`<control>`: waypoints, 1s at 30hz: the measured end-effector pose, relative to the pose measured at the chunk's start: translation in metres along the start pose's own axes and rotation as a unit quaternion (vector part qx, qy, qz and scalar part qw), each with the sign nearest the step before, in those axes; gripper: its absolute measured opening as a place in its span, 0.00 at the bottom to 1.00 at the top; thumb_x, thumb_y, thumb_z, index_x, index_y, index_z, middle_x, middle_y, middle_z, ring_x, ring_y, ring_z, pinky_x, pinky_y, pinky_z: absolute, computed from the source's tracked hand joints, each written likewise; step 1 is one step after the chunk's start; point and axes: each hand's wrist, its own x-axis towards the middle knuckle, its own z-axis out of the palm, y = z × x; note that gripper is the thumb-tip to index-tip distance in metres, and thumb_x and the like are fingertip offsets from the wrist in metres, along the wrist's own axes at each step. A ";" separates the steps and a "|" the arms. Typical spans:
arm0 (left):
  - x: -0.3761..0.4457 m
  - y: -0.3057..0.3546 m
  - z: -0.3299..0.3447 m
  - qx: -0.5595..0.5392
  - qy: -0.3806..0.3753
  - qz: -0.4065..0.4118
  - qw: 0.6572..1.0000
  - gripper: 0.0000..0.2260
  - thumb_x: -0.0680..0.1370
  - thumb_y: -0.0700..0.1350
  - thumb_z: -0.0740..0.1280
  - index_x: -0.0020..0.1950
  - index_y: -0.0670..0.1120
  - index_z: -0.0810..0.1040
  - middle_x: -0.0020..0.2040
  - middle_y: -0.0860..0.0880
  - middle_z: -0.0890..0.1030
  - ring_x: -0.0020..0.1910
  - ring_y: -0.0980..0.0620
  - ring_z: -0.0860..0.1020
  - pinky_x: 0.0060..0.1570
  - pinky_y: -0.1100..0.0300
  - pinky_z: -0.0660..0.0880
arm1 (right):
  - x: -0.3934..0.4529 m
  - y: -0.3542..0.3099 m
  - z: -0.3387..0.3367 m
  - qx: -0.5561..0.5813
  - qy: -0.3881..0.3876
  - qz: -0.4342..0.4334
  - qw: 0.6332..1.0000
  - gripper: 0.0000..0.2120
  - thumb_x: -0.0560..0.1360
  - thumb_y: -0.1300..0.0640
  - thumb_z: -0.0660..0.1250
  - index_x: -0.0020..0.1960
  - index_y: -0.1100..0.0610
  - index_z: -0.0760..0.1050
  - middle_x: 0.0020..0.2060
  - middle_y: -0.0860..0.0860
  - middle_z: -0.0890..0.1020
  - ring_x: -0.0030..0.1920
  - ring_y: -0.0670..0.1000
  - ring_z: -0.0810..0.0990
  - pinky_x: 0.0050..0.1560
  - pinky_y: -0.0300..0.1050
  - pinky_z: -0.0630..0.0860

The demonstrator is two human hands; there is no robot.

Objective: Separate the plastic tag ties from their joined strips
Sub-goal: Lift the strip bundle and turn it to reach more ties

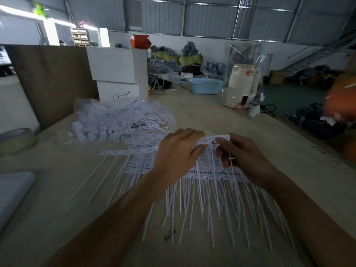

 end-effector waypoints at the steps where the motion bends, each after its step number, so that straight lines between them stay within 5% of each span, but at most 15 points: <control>1: 0.000 0.001 -0.001 0.002 0.009 0.003 1.000 0.11 0.77 0.48 0.70 0.57 0.46 0.82 0.51 0.47 0.84 0.46 0.44 0.82 0.42 0.51 0.79 | -0.001 -0.003 0.000 -0.007 0.003 -0.021 1.000 0.12 0.79 0.52 0.65 0.52 0.61 0.80 0.35 0.56 0.80 0.30 0.54 0.74 0.30 0.43 0.74; 10: -0.006 0.007 -0.005 0.027 0.012 0.031 0.999 0.07 0.79 0.44 0.67 0.51 0.44 0.83 0.45 0.47 0.84 0.42 0.44 0.81 0.38 0.51 0.78 | -0.006 -0.005 0.006 -0.142 0.017 -0.145 0.979 0.09 0.82 0.58 0.63 0.49 0.63 0.77 0.28 0.57 0.78 0.23 0.59 0.73 0.26 0.48 0.71; 30: -0.005 0.013 -0.007 -0.026 -0.025 -0.039 0.999 0.09 0.81 0.48 0.63 0.52 0.47 0.82 0.44 0.50 0.85 0.41 0.46 0.82 0.34 0.53 0.77 | -0.005 -0.004 0.007 -0.216 0.023 -0.204 0.954 0.08 0.83 0.58 0.62 0.45 0.56 0.76 0.28 0.55 0.78 0.23 0.54 0.74 0.28 0.44 0.73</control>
